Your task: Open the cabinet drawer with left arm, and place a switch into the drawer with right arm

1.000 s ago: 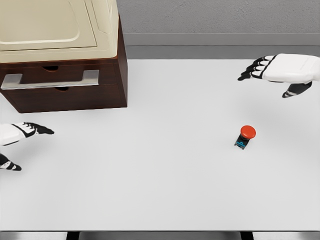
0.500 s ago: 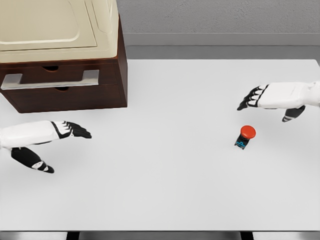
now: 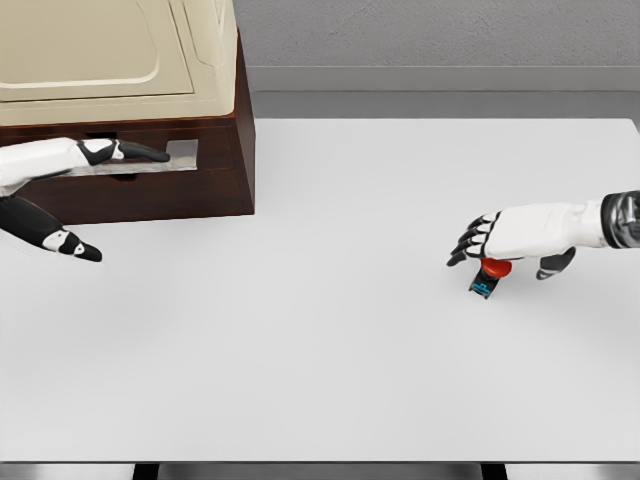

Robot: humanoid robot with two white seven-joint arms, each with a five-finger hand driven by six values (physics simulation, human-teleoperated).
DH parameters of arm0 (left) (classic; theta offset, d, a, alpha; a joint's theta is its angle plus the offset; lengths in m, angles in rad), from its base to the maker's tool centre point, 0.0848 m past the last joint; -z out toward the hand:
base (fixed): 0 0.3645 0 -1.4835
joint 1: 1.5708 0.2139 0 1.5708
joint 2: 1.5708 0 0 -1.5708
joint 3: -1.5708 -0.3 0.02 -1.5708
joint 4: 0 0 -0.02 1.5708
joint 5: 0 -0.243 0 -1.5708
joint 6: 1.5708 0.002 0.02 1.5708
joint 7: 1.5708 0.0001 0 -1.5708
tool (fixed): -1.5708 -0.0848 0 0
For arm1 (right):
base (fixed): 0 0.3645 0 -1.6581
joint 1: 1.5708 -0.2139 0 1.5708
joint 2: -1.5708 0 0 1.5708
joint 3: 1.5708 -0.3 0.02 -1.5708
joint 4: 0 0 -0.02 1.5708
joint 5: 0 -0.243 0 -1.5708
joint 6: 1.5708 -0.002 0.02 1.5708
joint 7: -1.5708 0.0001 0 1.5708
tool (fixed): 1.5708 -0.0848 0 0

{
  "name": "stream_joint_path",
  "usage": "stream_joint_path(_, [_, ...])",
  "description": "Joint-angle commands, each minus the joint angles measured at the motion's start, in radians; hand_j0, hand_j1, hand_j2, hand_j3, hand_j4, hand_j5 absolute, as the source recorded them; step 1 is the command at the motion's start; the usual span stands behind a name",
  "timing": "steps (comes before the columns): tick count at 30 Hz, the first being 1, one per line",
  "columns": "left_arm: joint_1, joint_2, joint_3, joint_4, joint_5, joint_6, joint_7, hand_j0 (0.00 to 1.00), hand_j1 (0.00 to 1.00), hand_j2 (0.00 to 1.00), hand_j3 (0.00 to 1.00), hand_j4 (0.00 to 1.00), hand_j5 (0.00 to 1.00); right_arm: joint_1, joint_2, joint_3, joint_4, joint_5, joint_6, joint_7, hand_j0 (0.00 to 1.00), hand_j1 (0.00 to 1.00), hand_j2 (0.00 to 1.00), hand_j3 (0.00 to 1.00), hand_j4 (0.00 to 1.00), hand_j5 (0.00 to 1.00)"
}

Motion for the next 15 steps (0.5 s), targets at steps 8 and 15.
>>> stream_joint_path(8, [-0.049, 0.000, 0.002, 0.017, -0.072, 0.295, 0.000, 1.00, 1.00, 1.00, 1.00, 1.00, 1.00, 0.003, 0.004, 0.000, -0.001, -0.004, 0.002, 0.000, 1.00, 1.00, 1.00, 1.00, 1.00, 1.00])
stream_joint_path(15, [-0.057, -0.021, -0.001, 0.024, -0.074, 0.370, 0.000, 1.00, 1.00, 1.00, 1.00, 1.00, 1.00, 0.003, 0.004, 0.000, -0.001, -0.004, 0.002, 0.000, 1.00, 1.00, 1.00, 1.00, 1.00, 1.00])
